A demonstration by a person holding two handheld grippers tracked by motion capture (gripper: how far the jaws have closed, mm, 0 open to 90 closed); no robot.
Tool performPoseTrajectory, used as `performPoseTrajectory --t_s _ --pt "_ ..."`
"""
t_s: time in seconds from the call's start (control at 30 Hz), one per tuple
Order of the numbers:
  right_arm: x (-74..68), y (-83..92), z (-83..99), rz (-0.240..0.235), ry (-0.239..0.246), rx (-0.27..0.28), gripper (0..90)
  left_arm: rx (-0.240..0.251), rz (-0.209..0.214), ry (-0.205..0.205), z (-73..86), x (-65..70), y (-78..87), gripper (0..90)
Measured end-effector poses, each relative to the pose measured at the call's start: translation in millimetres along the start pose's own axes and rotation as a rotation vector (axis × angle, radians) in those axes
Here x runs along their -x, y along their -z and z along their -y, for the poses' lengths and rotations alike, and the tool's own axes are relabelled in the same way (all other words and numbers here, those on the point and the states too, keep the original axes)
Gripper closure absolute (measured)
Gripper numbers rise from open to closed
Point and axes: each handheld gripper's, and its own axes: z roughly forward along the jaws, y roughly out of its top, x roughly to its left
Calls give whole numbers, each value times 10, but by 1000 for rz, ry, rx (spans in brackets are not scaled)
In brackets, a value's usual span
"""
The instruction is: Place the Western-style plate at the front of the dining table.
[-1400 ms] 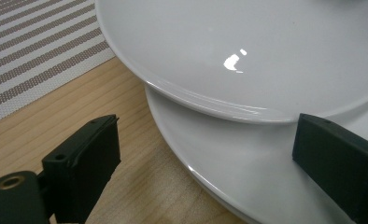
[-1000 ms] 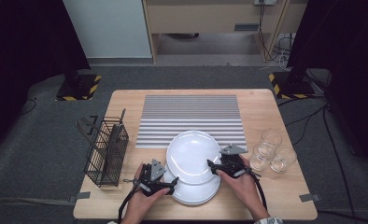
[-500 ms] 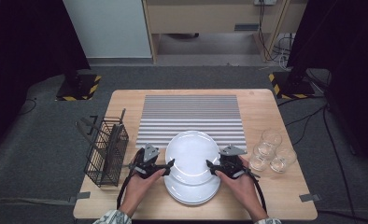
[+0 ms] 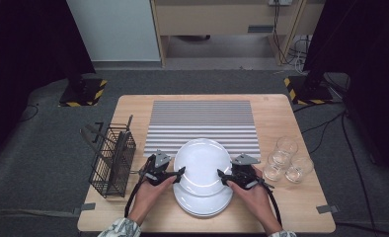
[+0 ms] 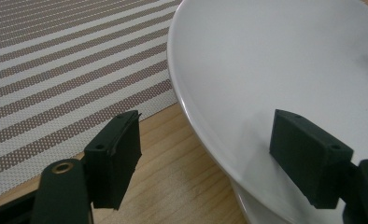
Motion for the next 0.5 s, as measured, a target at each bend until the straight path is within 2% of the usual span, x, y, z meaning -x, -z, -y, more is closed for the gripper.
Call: performPoseTrajectory --t_s 0.1,0.23,0.3,0.33,0.5 --pt "-4 1 -3 -3 1 6 345 -19 12 6 18 -6 -23 258" --pt "-5 4 -2 -4 -3 6 346 -20 28 22 24 -17 -27 267" --pt "-4 3 -1 -5 -3 6 346 -26 52 47 33 -29 -35 267" --pt "0 2 -1 -8 -7 6 346 -29 85 79 49 -43 -52 267" --pt "2 3 0 -13 -20 5 355 -25 92 84 55 -48 -55 267"
